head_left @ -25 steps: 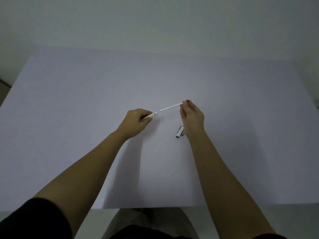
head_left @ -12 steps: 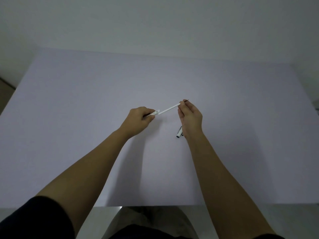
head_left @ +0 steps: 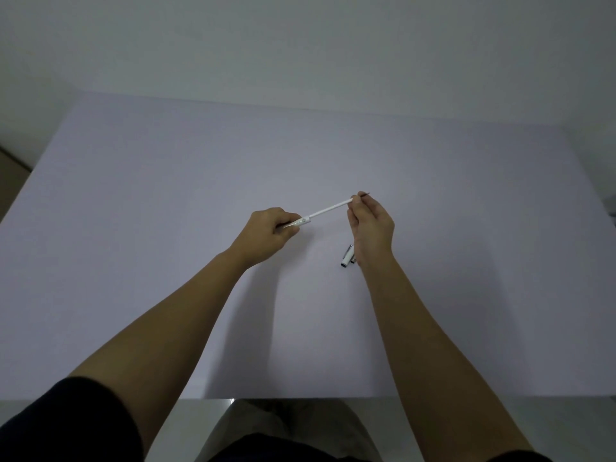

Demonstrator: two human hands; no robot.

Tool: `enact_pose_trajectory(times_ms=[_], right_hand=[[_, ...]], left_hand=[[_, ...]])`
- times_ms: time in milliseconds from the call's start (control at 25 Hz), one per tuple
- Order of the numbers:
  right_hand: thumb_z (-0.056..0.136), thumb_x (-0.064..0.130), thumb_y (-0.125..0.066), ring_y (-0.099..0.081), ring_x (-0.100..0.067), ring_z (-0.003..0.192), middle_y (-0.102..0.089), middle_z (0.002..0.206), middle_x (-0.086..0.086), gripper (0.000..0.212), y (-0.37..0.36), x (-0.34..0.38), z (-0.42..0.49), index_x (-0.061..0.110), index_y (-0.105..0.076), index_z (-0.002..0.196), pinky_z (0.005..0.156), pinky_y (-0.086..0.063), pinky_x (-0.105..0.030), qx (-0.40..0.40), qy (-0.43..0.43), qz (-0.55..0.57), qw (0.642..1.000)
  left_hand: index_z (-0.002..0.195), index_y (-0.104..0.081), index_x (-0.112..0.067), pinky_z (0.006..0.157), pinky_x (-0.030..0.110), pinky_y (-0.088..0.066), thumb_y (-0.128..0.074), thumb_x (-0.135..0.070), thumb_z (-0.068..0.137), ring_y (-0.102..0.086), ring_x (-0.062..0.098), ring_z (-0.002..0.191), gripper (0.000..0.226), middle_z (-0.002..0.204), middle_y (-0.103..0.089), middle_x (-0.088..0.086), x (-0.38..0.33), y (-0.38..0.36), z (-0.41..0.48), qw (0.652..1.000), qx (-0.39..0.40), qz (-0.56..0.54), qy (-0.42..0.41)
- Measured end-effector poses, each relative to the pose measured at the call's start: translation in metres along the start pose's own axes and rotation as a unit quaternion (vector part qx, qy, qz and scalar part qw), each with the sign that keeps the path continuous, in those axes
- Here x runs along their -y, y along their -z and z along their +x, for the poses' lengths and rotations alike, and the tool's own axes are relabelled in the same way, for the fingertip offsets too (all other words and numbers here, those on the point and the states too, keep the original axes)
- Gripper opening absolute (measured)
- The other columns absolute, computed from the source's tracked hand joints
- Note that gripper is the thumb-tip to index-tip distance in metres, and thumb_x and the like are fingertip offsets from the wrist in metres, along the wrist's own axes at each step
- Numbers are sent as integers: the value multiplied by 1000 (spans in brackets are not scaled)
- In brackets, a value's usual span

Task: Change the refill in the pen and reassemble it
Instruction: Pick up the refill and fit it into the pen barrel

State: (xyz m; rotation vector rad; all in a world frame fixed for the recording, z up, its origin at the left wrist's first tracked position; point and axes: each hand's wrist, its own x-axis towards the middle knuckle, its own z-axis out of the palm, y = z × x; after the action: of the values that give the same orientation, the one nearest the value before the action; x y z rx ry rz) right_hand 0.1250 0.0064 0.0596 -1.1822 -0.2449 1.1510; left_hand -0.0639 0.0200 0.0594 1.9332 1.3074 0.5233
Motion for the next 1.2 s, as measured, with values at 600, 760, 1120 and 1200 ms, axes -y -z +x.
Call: enact_pose_trajectory(times_ms=[600, 760, 1120, 1200], right_hand=[[87, 16, -62, -65, -7, 88, -67, 95, 1, 24, -3, -21, -11, 8, -62, 109, 72, -55, -13, 155, -76, -131, 976], [87, 21, -61, -64, -7, 82, -67, 95, -4, 20, 13, -11, 5, 11, -65, 104, 77, -53, -16, 146, -40, -256, 955], [75, 25, -74, -55, -35, 102, -62, 105, -22, 43, 78, -5, 47, 2, -63, 110, 84, -44, -38, 152, 95, -750, 636], [73, 27, -76, -53, -35, 102, -60, 100, -22, 44, 81, -11, 46, 1, -64, 107, 76, -40, -33, 157, 94, -763, 620]], left_hand=[[104, -65, -23, 64, 18, -37, -52, -19, 90, -52, 16, 72, 19, 81, -62, 10, -3, -2, 8, 1000, -14, -10, -15], [94, -65, -24, 63, 18, -37, -51, -21, 90, -51, 13, 70, 15, 79, -62, 10, 0, 0, 9, 1000, -21, -15, -3], [95, -66, -23, 68, 24, -38, -52, -20, 90, -53, 21, 75, 15, 81, -62, 13, 0, -2, 13, 999, -18, -27, 0], [96, -66, -23, 67, 23, -38, -52, -19, 90, -52, 20, 75, 16, 81, -62, 13, 0, -2, 13, 999, -18, -27, 3]])
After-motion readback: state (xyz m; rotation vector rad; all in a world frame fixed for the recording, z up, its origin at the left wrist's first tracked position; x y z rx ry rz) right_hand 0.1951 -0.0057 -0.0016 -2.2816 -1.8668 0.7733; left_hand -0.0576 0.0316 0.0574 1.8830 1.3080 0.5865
